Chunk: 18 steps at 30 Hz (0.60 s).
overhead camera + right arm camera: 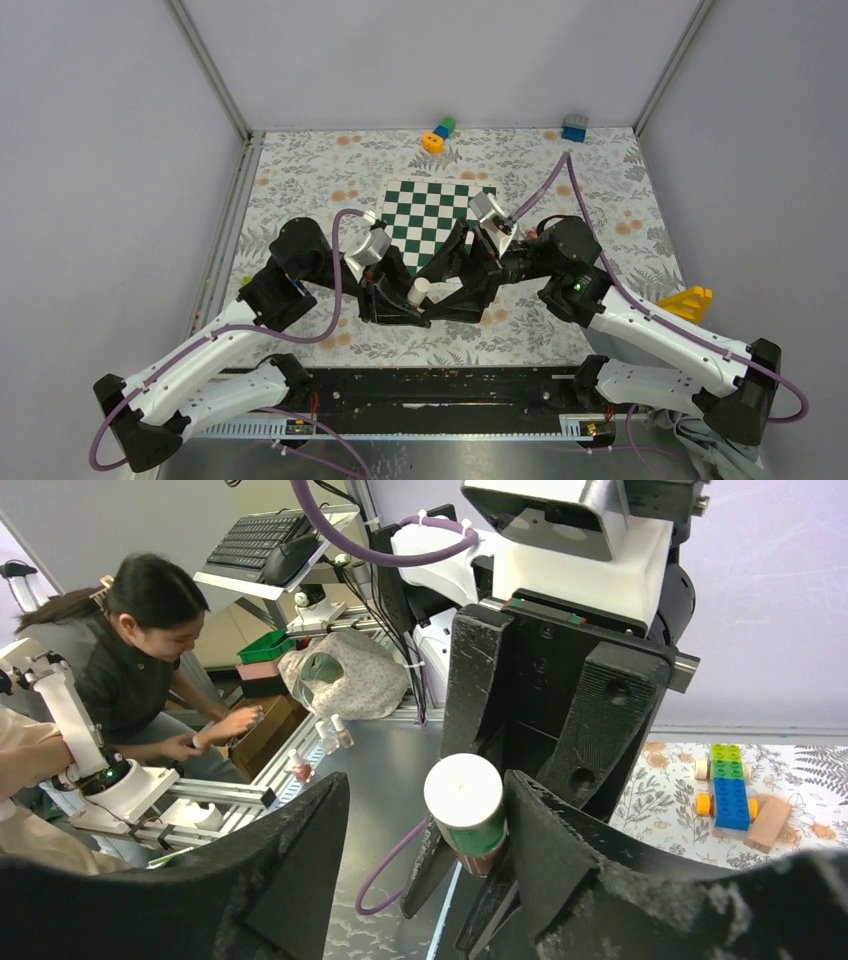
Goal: Paint the nails
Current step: Screw the nail polish bottle.
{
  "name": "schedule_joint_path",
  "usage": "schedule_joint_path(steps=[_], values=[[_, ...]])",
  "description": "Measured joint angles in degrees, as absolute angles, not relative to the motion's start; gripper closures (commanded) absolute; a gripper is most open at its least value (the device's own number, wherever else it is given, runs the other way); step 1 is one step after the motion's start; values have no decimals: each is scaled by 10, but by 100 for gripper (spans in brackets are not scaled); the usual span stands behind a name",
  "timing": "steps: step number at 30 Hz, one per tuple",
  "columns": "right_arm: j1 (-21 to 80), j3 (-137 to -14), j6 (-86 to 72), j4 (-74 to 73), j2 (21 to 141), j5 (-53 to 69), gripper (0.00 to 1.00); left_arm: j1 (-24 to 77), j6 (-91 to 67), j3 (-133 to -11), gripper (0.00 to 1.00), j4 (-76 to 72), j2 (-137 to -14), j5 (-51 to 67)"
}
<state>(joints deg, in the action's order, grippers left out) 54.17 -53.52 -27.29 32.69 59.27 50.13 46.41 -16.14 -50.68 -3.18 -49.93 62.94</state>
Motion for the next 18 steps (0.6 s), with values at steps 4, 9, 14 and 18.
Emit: schedule_joint_path(steps=[4,9,14,18], values=[[544,-535,-272,327,599,500,43,464,-161,-507,100,-32,-495,628],[546,-537,-270,320,604,491,50,464,-161,-507,100,-32,-495,627],[547,-538,-259,313,607,479,67,464,-160,-507,100,-31,-495,625],[547,-544,-239,293,608,467,85,462,-158,-507,100,-25,-495,621]])
